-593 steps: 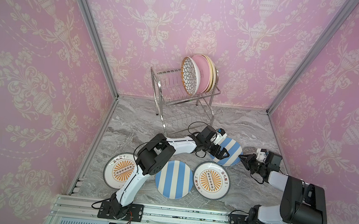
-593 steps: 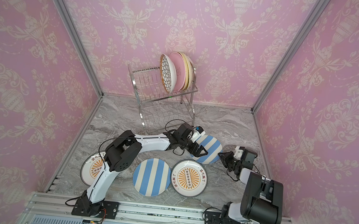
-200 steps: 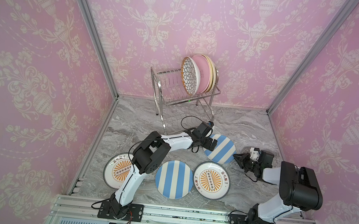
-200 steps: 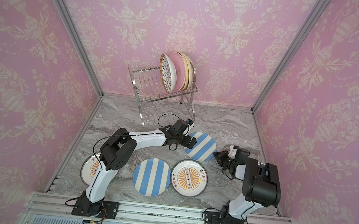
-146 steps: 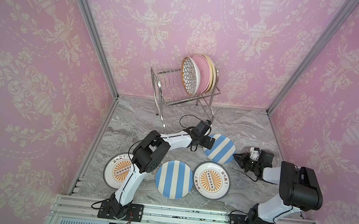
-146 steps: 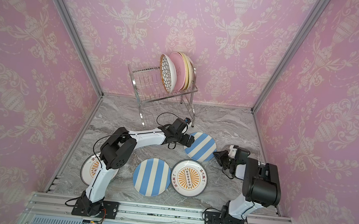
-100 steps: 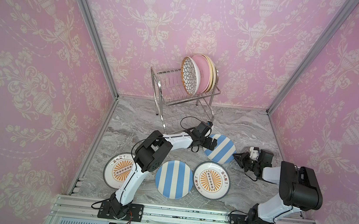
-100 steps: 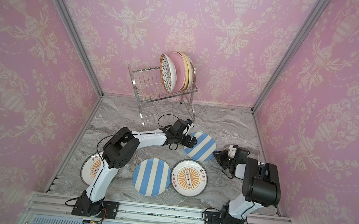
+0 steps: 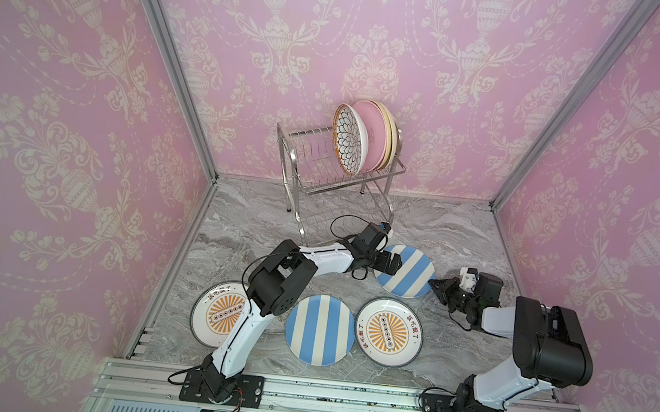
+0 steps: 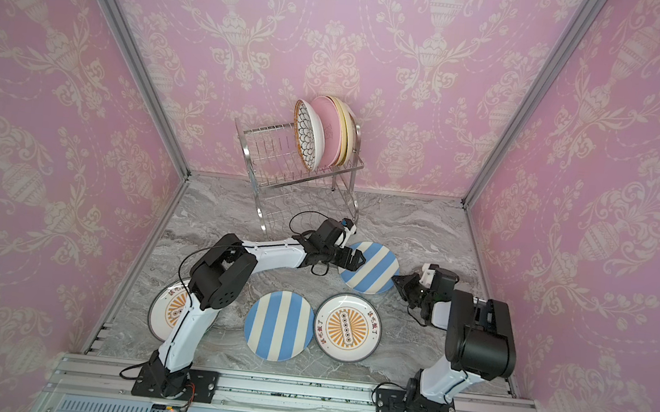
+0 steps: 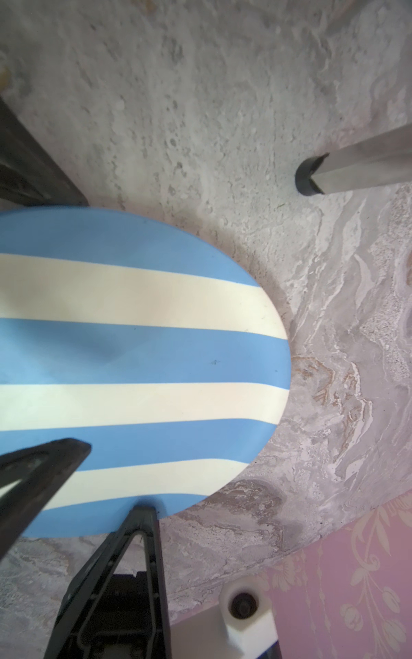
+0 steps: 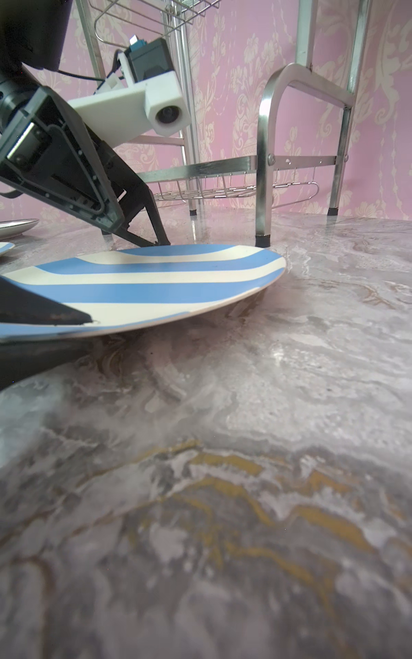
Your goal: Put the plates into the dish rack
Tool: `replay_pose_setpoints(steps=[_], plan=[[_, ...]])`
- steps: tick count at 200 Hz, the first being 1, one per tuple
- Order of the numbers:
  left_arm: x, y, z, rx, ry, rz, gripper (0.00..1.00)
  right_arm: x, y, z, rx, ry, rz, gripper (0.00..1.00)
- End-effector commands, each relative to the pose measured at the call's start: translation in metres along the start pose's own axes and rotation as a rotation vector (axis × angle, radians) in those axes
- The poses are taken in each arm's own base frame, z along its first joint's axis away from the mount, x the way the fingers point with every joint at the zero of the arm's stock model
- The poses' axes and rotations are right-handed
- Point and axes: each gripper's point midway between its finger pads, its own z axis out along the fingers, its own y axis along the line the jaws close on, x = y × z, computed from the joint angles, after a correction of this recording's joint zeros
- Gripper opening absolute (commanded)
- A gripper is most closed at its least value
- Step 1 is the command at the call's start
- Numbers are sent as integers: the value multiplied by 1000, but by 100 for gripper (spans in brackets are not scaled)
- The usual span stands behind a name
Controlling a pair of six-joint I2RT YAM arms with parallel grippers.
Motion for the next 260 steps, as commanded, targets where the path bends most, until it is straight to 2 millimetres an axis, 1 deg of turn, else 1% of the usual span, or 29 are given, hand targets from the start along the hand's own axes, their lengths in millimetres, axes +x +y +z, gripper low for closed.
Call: replay_pose_setpoints(steps=[1,21,33,57,69,72,73,75,85,98,116,135,148,158,167,172,180,183,190,208,219,224,233,246,260], plan=[[9,-12,6,73,18,-21,99,-6,25,-4,-88,-21,-21,11],[7,-17,6,91,14,-16,99,-8,33,-8,-101,-29,-24,7],[3,-18,3,91,3,-6,99,-8,39,-12,-95,-31,-36,7],[-8,-20,-5,68,-15,36,99,-10,49,-29,-25,-45,-103,4],[-15,-23,-10,65,-29,55,99,-12,55,-41,34,-61,-154,2],[-17,-23,-11,61,-32,58,99,-15,60,-45,38,-74,-181,1],[-17,-23,-12,60,-32,58,99,-13,57,-46,55,-69,-175,1],[-19,-24,-13,59,-37,61,99,-16,61,-49,54,-80,-197,0],[-25,-24,-19,42,-50,74,99,-17,70,-61,93,-97,-240,0],[-35,-23,-30,7,-70,95,99,-19,80,-80,141,-116,-303,0],[-49,-21,-53,-41,-106,125,99,-21,98,-106,200,-143,-389,0],[-61,-16,-84,-70,-127,124,99,-24,115,-132,273,-180,-476,0],[-73,-16,-113,-77,-151,128,99,-27,131,-146,321,-204,-553,0],[-78,-18,-136,-73,-172,135,99,-28,148,-154,342,-212,-609,0],[-83,-18,-158,-71,-196,134,99,-29,169,-159,340,-223,-664,0],[-87,-20,-173,-64,-219,132,99,-29,181,-162,337,-230,-691,0],[-92,-16,-196,-74,-262,112,99,-27,199,-166,330,-242,-737,0],[-93,-15,-204,-76,-281,105,99,-29,215,-172,314,-264,-760,0],[-98,-15,-226,-73,-330,93,99,-29,233,-176,306,-285,-798,0],[-104,-6,-283,-93,-469,65,99,-23,278,-185,264,-323,-892,0],[-104,4,-312,-123,-539,53,99,-17,301,-188,249,-335,-949,0],[-102,10,-322,-144,-558,48,99,-14,311,-189,238,-337,-974,0],[-102,18,-345,-180,-603,44,99,-7,328,-192,214,-341,-1012,0],[-97,29,-368,-234,-638,43,99,2,350,-196,181,-351,-1060,0],[-92,43,-393,-314,-681,41,99,10,368,-199,146,-357,-1099,0]])
